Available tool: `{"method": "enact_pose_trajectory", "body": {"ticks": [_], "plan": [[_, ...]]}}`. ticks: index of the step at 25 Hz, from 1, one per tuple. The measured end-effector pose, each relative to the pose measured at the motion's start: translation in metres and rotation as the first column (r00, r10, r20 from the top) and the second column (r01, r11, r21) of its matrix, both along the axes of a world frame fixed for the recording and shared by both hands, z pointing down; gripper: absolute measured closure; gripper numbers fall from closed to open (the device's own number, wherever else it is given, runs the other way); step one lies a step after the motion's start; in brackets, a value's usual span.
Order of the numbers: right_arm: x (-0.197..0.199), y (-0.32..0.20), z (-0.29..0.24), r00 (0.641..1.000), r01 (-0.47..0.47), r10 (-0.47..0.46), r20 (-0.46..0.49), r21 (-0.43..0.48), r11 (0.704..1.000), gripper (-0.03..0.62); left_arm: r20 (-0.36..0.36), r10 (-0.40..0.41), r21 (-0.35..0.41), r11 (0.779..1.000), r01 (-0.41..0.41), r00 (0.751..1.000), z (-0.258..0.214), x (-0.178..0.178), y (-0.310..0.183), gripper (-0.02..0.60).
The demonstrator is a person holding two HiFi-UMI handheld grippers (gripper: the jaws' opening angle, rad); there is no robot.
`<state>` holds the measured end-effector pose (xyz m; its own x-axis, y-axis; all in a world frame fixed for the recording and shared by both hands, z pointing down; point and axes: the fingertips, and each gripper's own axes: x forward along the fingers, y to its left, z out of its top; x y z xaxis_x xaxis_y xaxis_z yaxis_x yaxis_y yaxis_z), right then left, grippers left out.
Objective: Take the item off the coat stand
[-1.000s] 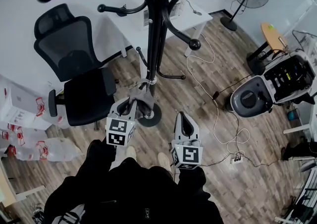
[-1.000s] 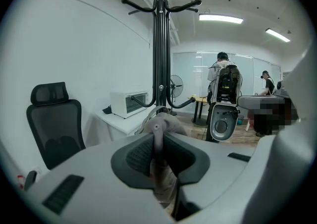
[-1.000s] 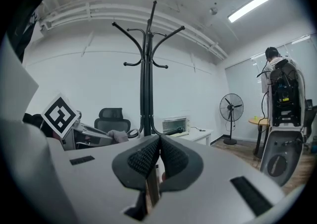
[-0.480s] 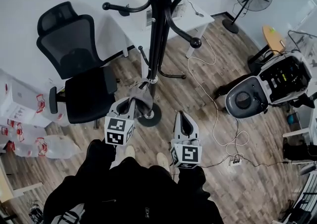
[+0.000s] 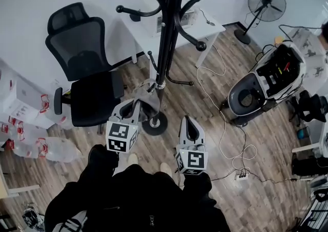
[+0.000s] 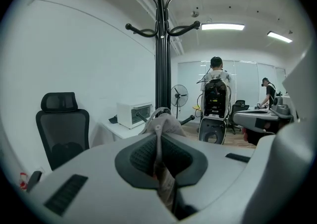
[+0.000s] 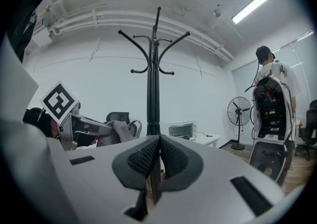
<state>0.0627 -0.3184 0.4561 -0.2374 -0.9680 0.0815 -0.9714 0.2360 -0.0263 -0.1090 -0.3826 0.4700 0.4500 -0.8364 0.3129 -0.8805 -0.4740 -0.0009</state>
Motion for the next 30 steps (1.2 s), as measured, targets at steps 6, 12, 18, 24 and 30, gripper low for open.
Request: {"method": "enact_pose_trajectory", "body": {"ticks": [6,12,18,24,30], "plan": [[0.004,0.001,-0.008,0.999,0.037,-0.037,0.004,0.018,0.999,0.577,-0.001,-0.027,0.036,0.999,0.027,1.0,-0.02,0.004,0.012,0.554],[0.007,-0.002,-0.012,0.995,0.098,-0.098,0.007,0.037,0.995,0.577,-0.011,-0.074,0.064,0.995,0.075,0.997,-0.03,0.007,0.025,0.554],[0.001,-0.004,-0.019,0.983,0.18,-0.181,0.008,0.06,0.982,0.577,-0.017,-0.139,0.086,0.986,0.14,0.99,-0.039,0.005,0.045,0.554],[-0.011,-0.003,-0.025,0.959,0.282,-0.283,-0.003,0.08,0.956,0.577,-0.028,-0.229,0.102,0.968,0.231,0.973,-0.045,-0.005,0.067,0.554],[-0.028,0.001,-0.032,0.922,0.386,-0.386,-0.022,0.091,0.918,0.577,-0.042,-0.336,0.109,0.935,0.338,0.941,-0.048,-0.021,0.092,0.554]]}}
